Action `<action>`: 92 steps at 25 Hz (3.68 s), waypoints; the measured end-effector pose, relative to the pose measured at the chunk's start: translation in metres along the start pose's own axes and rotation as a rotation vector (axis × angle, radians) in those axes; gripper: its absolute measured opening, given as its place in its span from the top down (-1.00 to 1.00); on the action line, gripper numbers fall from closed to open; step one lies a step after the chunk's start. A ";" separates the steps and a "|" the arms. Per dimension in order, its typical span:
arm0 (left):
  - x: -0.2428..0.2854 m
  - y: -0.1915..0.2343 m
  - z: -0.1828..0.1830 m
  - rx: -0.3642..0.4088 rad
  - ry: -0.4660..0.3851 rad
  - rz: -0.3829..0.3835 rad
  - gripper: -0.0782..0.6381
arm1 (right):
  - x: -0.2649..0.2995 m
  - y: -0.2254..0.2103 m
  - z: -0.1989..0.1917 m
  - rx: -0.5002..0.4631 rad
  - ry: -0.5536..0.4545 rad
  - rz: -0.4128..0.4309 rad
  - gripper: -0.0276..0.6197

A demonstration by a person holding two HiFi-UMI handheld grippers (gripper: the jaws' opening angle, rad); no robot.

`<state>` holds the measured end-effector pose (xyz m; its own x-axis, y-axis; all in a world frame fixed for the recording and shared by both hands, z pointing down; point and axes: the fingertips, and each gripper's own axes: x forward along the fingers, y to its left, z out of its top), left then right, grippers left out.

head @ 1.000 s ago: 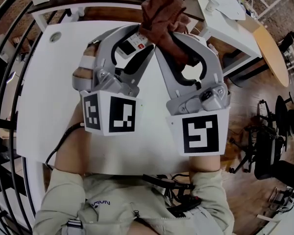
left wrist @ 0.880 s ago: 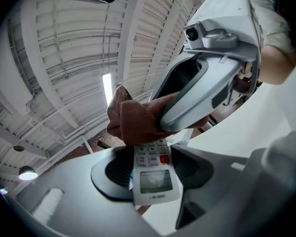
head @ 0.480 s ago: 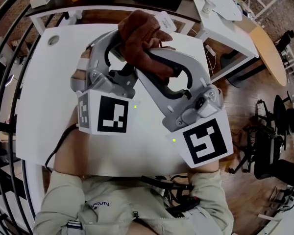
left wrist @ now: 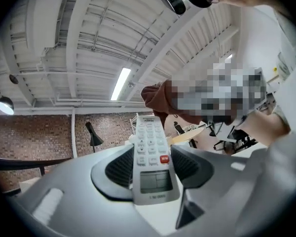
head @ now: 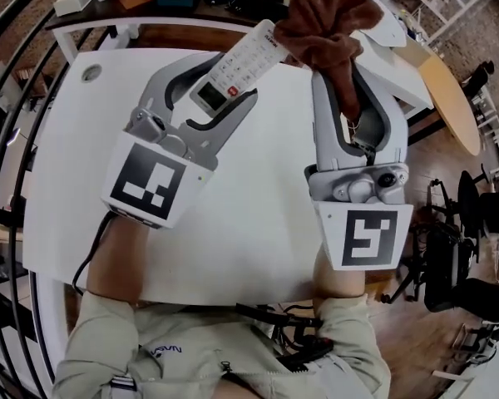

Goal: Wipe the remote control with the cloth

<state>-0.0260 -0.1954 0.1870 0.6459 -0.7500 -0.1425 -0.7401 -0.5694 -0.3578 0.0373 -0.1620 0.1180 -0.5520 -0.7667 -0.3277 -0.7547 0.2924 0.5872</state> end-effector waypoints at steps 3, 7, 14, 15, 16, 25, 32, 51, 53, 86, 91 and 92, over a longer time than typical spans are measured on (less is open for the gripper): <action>-0.001 0.000 0.001 -0.049 -0.014 -0.011 0.10 | 0.005 0.005 -0.007 0.007 0.012 0.018 0.60; -0.002 0.001 0.001 -0.143 -0.021 -0.025 0.10 | 0.008 0.024 -0.012 0.010 0.027 0.099 0.60; -0.004 0.005 0.002 -0.215 -0.032 -0.035 0.10 | 0.005 0.060 -0.013 0.124 0.028 0.320 0.60; -0.005 0.006 0.001 -0.221 -0.034 -0.035 0.10 | 0.004 0.064 -0.012 0.148 0.024 0.351 0.60; -0.005 0.007 0.000 -0.224 -0.035 -0.036 0.10 | 0.004 0.068 -0.010 0.169 0.020 0.378 0.60; -0.009 0.017 -0.006 -0.337 -0.087 -0.085 0.10 | 0.000 0.060 0.005 0.362 -0.073 0.456 0.60; -0.013 0.016 0.004 -0.481 -0.153 -0.161 0.10 | -0.008 -0.015 0.003 0.446 -0.198 0.121 0.60; -0.031 0.028 0.024 -0.747 -0.334 -0.318 0.10 | -0.001 0.075 0.006 0.393 -0.103 0.514 0.60; -0.031 0.027 0.024 -0.757 -0.337 -0.328 0.10 | -0.002 0.076 0.006 0.398 -0.096 0.534 0.60; -0.021 -0.013 0.026 -0.719 -0.271 -0.478 0.10 | 0.002 0.009 -0.027 0.562 -0.100 0.408 0.60; -0.020 -0.010 0.026 -0.710 -0.265 -0.477 0.10 | 0.008 0.026 -0.027 0.544 -0.081 0.460 0.60; -0.021 -0.009 0.026 -0.712 -0.270 -0.470 0.10 | 0.007 0.032 -0.028 0.534 -0.072 0.480 0.60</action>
<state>-0.0285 -0.1658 0.1691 0.8674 -0.3328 -0.3699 -0.2705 -0.9394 0.2107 0.0190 -0.1742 0.1552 -0.8742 -0.4495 -0.1833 -0.4834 0.8410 0.2430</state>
